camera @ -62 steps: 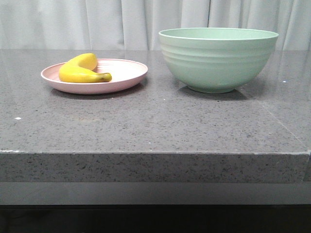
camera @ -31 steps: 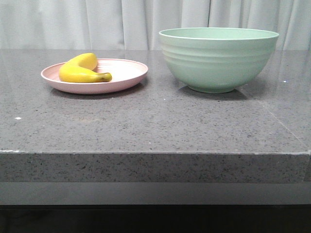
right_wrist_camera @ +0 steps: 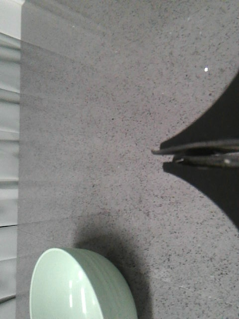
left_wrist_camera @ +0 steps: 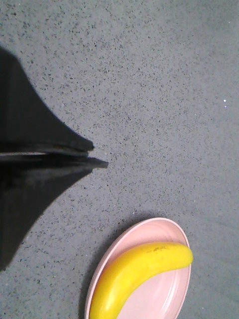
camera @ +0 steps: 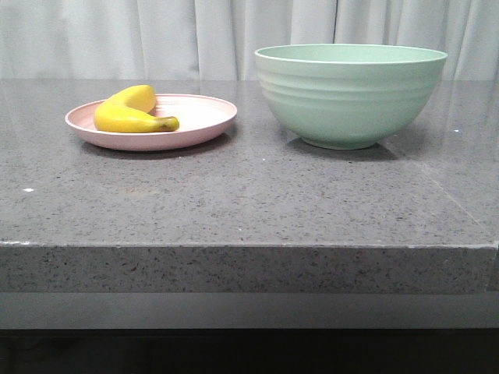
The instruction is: Transfer banana from pink plate to green bowl
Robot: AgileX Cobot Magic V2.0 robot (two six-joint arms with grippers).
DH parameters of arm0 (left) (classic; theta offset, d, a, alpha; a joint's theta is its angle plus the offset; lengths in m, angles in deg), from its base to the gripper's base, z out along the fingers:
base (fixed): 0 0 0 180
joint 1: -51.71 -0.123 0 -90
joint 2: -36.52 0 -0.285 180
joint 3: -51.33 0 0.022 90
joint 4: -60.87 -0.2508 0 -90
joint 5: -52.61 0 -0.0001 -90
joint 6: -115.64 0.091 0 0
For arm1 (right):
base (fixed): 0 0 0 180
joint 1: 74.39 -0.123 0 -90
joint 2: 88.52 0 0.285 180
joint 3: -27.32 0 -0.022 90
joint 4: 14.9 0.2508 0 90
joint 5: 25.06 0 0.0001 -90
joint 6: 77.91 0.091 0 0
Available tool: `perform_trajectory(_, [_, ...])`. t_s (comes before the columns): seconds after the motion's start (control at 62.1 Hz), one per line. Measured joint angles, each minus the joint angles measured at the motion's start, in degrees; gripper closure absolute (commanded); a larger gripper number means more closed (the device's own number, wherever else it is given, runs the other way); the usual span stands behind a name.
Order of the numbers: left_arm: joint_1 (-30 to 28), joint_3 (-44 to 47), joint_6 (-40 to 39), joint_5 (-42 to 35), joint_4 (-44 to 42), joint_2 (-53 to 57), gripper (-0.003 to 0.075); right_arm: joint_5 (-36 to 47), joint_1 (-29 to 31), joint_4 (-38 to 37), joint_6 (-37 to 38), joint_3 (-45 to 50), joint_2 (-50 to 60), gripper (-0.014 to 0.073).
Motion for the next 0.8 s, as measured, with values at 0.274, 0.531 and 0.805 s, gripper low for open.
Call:
perform_trajectory(0.274, [0.0,0.0,0.0,-1.1,-1.3,-0.4,0.0270,-0.5,0.0,0.0,0.0,0.0,0.0,0.0127])
perform_trajectory(0.531, [3.1,-3.6,0.0,-0.5,-0.1,-1.7,0.0172,-0.6,0.0,0.2,0.0,0.0,0.0,0.0078])
perform_trajectory(0.805, [14.7,-14.7,0.0,2.2,0.1,-10.7,0.0195,-0.9,0.0,1.1,0.0,0.0,-0.1,0.0078])
